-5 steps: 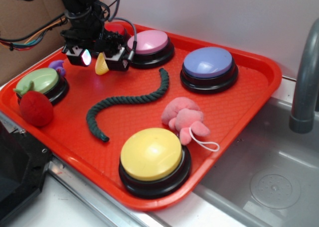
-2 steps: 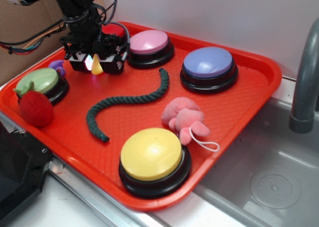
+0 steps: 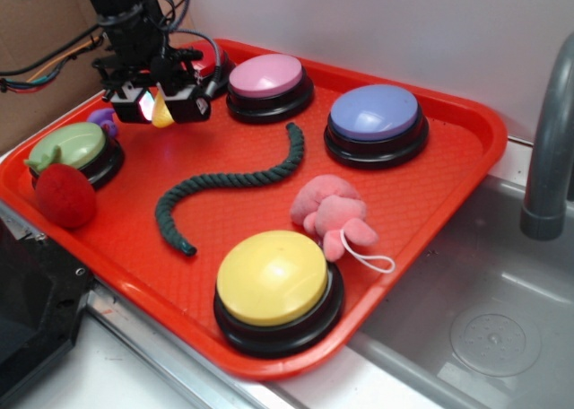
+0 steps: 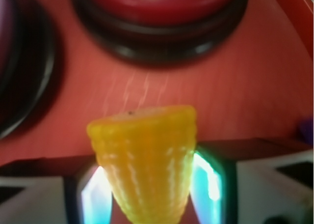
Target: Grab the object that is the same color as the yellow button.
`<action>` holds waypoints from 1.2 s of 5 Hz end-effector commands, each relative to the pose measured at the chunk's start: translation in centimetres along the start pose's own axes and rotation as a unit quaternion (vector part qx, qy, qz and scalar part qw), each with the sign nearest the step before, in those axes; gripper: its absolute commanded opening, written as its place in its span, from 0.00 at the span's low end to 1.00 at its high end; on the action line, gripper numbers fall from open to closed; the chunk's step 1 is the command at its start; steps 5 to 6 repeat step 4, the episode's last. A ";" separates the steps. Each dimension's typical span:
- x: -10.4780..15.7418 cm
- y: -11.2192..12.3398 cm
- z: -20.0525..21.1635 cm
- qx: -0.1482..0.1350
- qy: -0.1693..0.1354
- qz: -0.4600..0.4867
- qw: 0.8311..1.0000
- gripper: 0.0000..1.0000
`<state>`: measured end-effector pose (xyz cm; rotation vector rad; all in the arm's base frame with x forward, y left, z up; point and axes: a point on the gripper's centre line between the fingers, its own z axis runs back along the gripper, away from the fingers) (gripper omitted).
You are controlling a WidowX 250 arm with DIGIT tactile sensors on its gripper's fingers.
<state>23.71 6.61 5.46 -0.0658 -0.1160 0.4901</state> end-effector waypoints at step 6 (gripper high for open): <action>-3.9 -4.0 11.7 0.024 -0.013 -0.071 0.997 0.00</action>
